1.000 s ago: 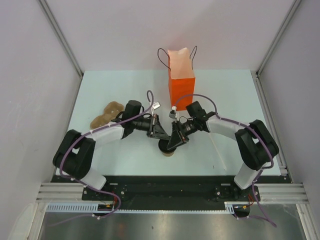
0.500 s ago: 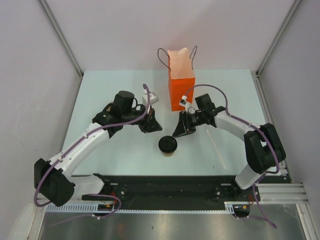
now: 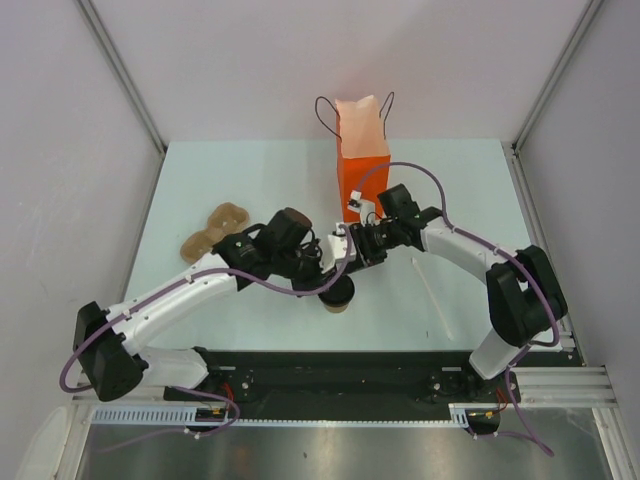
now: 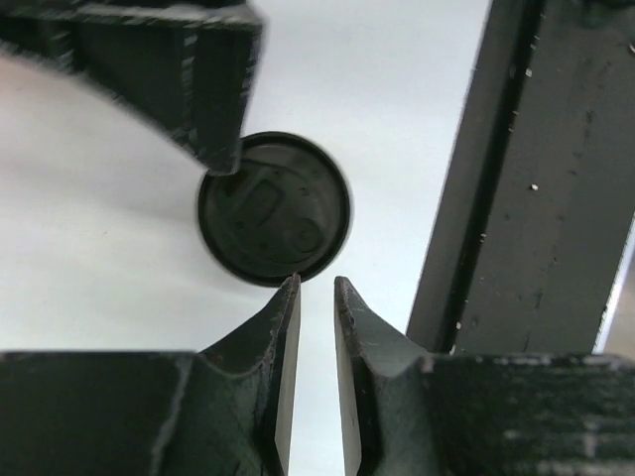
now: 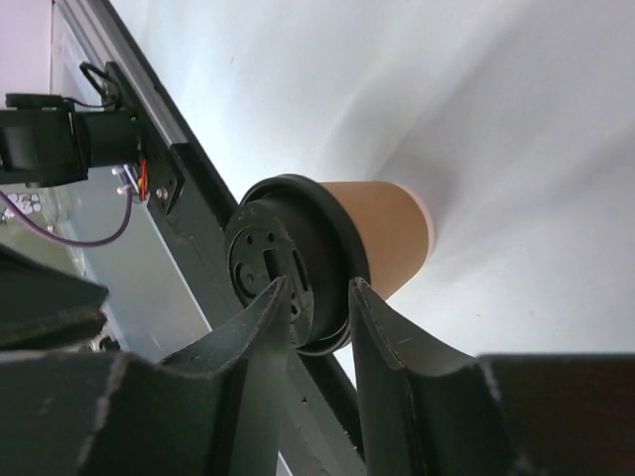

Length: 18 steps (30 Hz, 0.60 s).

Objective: Pack the takeout coffee

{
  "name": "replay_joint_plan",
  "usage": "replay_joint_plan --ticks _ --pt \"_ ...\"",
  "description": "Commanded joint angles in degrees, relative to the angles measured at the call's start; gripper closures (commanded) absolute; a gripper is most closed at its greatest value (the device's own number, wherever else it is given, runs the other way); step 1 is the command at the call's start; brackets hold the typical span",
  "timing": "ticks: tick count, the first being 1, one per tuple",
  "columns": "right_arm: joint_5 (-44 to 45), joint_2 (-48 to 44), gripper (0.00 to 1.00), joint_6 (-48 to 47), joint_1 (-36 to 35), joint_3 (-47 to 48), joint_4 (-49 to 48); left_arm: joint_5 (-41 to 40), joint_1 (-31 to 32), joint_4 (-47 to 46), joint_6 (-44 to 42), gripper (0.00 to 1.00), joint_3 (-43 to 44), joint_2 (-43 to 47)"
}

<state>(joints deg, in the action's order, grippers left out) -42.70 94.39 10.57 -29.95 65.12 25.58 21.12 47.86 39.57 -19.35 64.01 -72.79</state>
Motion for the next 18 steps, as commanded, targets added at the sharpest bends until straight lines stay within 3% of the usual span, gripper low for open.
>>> replay_joint_plan --ticks 1,11,18 --pt "-2.55 -1.66 0.67 -1.08 -0.54 2.29 0.52 -3.46 4.08 -0.37 -3.85 0.76 0.77 0.46" --pt "-6.43 -3.86 0.73 2.35 -3.44 2.29 -2.2 -5.04 5.49 -0.99 -4.2 0.78 2.08 -0.77" --pt "-9.76 3.59 0.78 2.79 -4.41 2.03 -1.94 -8.98 9.44 -1.95 -4.29 0.8 2.79 -3.4"
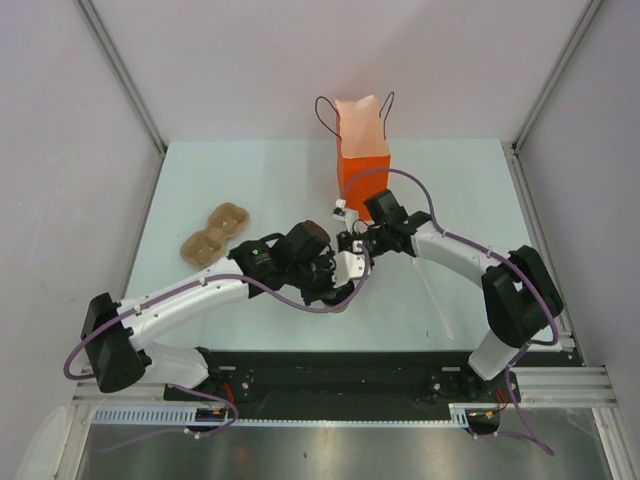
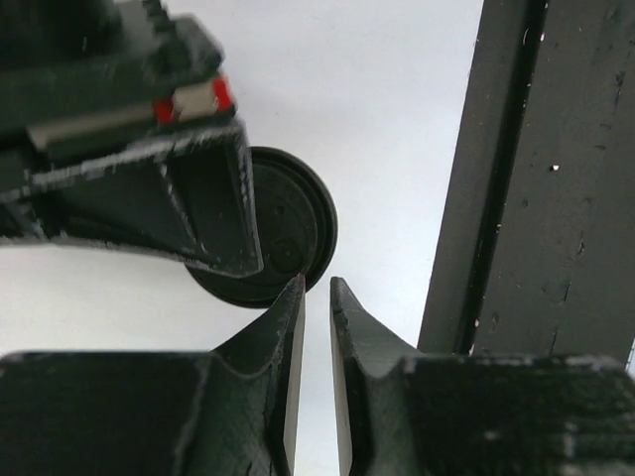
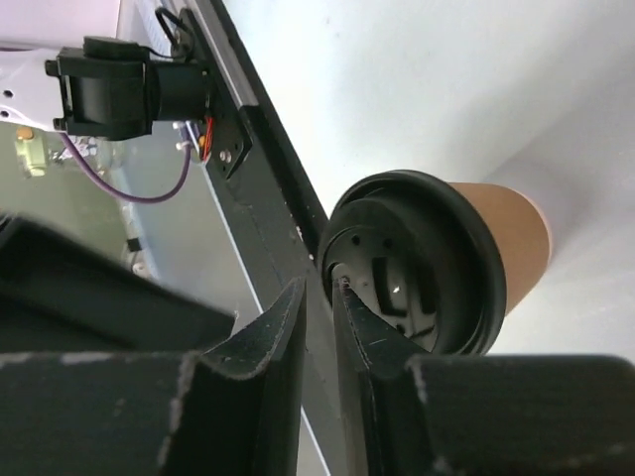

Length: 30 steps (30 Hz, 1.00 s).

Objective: Pack the takeout coffee

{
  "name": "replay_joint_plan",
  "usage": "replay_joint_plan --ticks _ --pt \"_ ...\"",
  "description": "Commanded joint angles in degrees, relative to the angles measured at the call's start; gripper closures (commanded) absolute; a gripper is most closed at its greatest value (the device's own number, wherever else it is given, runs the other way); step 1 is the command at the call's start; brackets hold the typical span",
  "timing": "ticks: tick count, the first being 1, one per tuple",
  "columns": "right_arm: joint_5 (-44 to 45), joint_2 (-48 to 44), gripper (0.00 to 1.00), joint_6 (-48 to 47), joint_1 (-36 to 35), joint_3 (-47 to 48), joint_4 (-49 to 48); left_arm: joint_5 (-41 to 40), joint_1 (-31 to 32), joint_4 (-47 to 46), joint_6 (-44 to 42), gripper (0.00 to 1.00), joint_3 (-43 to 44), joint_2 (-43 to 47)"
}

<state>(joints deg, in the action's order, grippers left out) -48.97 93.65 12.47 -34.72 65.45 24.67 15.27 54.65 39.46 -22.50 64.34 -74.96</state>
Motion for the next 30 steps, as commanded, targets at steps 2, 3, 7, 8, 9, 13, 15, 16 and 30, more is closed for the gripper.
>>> replay_joint_plan --ticks 2,3,7,8,9,13,15,16,30 --pt "-4.72 5.93 0.79 1.77 0.88 1.61 -1.81 -4.63 3.61 -2.72 -1.05 0.81 2.02 -2.73" --pt "-5.95 7.07 0.79 2.29 1.06 1.61 -1.99 -5.24 4.05 -2.99 -0.97 0.81 1.67 -3.35" --pt "-6.75 8.3 0.8 2.47 1.23 1.35 -2.25 -6.39 4.23 -5.36 -0.79 0.82 0.0 -5.55" --pt "-6.84 8.39 0.8 2.56 1.23 1.17 -2.17 -6.65 4.23 -6.06 -0.79 0.83 -0.26 -6.33" --pt "-6.93 8.57 0.8 2.56 1.23 1.17 -2.17 -7.0 4.23 -5.98 -0.7 0.83 -0.26 -7.04" --pt "-6.75 9.71 0.8 2.56 1.67 0.73 -1.99 -9.11 4.23 -5.8 -0.88 0.83 -0.88 -9.33" --pt "-6.66 10.06 0.8 2.74 2.2 0.64 -2.08 -9.2 4.23 -5.1 -0.7 0.83 -0.18 -9.15" --pt "-6.66 10.15 0.8 2.74 2.37 0.56 -2.16 -8.94 4.23 -4.14 -0.44 0.83 0.43 -8.63" --pt "-6.93 10.94 0.8 3.17 2.64 0.29 -2.6 -9.38 4.15 -0.96 -1.05 0.85 5.55 -6.34"
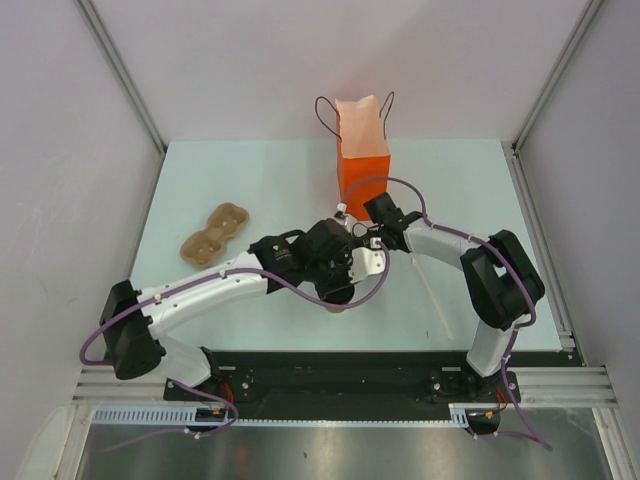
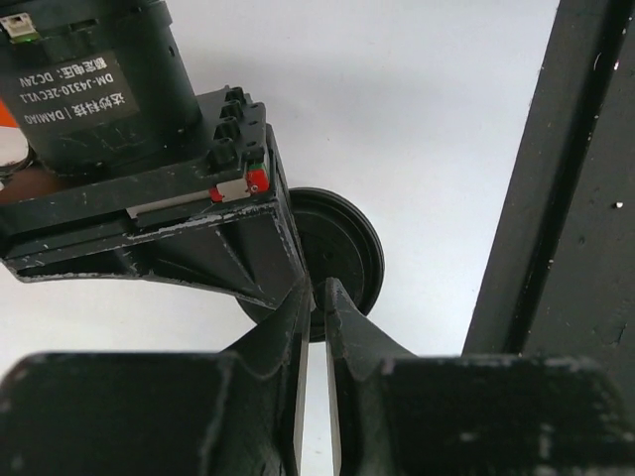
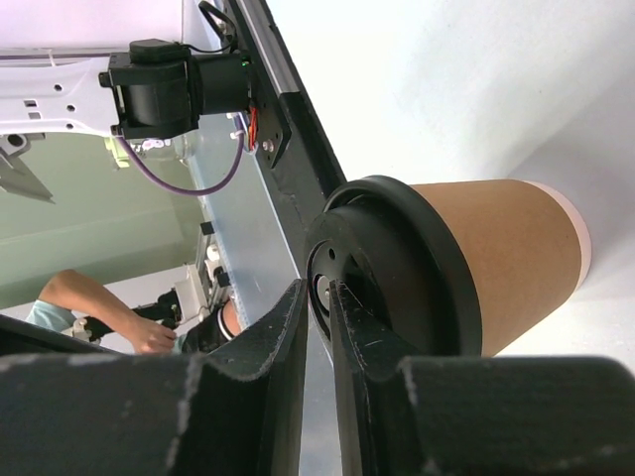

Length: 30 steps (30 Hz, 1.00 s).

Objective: Pack the takeout coffee

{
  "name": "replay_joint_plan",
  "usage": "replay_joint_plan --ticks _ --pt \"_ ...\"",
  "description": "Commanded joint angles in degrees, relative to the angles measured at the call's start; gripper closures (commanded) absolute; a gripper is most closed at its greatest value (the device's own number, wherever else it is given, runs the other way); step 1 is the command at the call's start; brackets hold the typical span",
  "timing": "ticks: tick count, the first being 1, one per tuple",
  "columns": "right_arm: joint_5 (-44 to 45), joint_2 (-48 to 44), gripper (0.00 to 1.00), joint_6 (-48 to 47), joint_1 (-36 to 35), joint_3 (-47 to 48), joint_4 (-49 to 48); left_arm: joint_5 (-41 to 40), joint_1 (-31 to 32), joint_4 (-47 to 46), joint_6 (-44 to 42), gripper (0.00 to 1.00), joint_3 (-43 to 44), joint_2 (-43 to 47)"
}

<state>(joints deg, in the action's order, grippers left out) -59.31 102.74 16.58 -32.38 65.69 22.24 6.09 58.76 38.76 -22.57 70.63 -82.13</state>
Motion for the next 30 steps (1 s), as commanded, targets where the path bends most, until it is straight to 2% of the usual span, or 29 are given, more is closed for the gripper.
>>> replay_joint_plan --ticks 1,8,12,16,23,26,30 --pt "3.58 1.85 0.8 -1.02 0.47 0.05 -0.09 0.5 0.12 -0.88 -0.9 0.85 -1.63 0.65" --pt "3.5 2.47 0.8 -1.2 0.56 -0.21 -0.09 1.29 0.3 -6.24 -1.51 0.85 -11.55 -1.98" --pt "3.67 2.91 0.8 -1.11 0.74 -0.3 -0.09 0.51 0.56 -6.07 -1.95 0.86 -13.5 -2.87" --pt "3.76 2.56 0.8 -1.11 0.57 -0.3 -0.09 0.68 0.56 -3.88 -1.52 0.86 -10.08 -0.93" --pt "3.94 2.2 0.79 -1.02 0.65 -0.39 -0.18 1.73 0.56 2.62 -1.34 0.85 1.51 0.91" --pt "3.94 2.29 0.79 -1.11 0.83 -0.3 -0.09 2.17 0.56 3.6 -0.99 0.85 3.19 1.27" --pt "3.85 2.29 0.79 -1.11 0.74 -0.39 -0.18 2.96 0.56 2.46 -0.73 0.85 1.36 1.01"
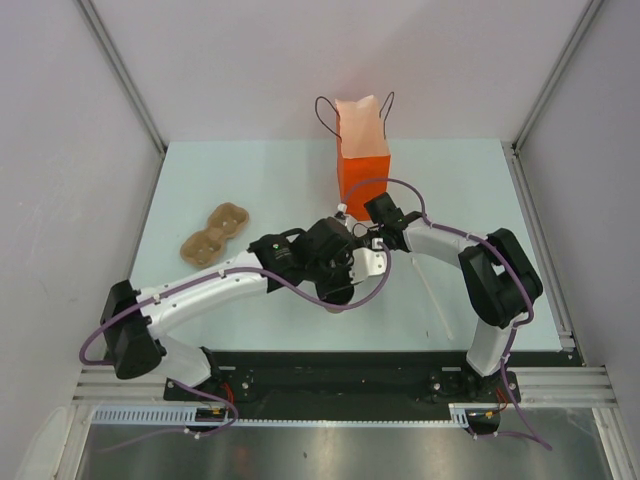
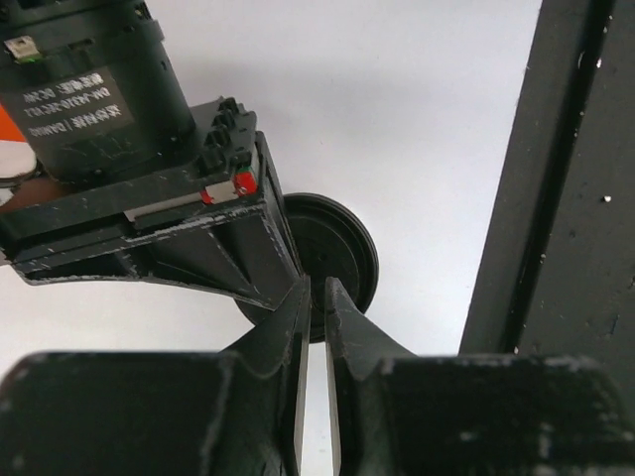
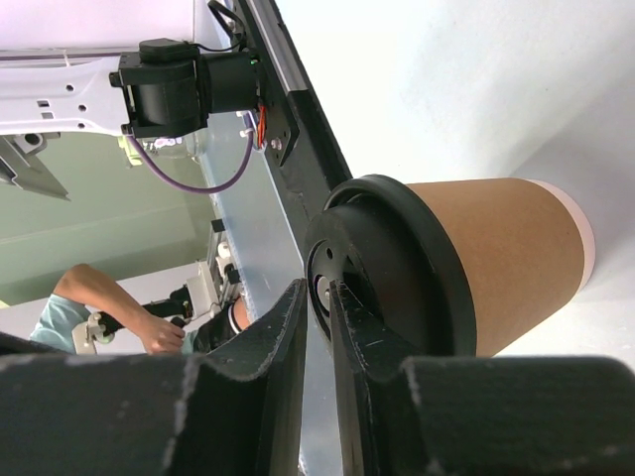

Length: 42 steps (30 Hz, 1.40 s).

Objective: Pack the takeout coffee

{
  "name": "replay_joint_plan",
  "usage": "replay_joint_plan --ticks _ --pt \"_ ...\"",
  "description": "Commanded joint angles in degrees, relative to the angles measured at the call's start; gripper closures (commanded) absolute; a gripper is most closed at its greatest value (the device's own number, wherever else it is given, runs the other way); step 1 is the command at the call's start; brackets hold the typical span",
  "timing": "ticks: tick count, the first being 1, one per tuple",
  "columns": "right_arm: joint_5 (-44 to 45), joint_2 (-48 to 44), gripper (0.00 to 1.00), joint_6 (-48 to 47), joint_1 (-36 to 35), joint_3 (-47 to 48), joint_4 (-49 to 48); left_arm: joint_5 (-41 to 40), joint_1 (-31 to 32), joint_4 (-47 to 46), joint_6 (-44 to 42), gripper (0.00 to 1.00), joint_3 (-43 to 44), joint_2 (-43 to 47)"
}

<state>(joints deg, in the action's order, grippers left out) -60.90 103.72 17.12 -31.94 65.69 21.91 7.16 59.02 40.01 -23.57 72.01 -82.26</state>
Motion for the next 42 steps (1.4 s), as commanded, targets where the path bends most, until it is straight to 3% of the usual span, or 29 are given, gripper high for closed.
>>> replay_joint_plan --ticks 1,9,12,17,24,29,39,42 --pt "5.36 1.31 0.79 -1.57 0.39 -0.3 0.15 2.24 0.3 0.69 0.37 0.85 -0.81 1.05" --pt "5.18 2.01 0.78 -1.57 0.39 -0.3 0.06 2.78 1.26 -7.66 -0.24 0.83 -15.82 -4.04" --pt "5.27 2.19 0.78 -1.57 0.57 -0.3 0.24 1.29 1.8 -8.55 -0.77 0.84 -17.69 -4.05" --pt "5.27 2.1 0.78 -1.39 0.57 -0.3 -0.03 0.05 1.62 -5.74 -1.04 0.83 -13.92 -1.77" --pt "5.45 1.75 0.78 -1.39 0.57 -0.3 0.06 -0.74 1.62 2.16 -0.69 0.84 1.62 0.17" --pt "5.53 1.75 0.78 -1.31 0.65 -0.3 -0.11 -1.0 1.71 3.06 -1.04 0.84 3.32 -0.09" --pt "5.18 2.45 0.77 -1.3 0.74 -0.3 -0.2 -1.0 1.97 -7.74 -1.56 0.83 -14.68 -5.45" --pt "5.27 2.54 0.77 -1.39 1.01 -0.3 -0.03 -1.62 2.41 -7.49 -2.18 0.84 -15.5 -5.02"
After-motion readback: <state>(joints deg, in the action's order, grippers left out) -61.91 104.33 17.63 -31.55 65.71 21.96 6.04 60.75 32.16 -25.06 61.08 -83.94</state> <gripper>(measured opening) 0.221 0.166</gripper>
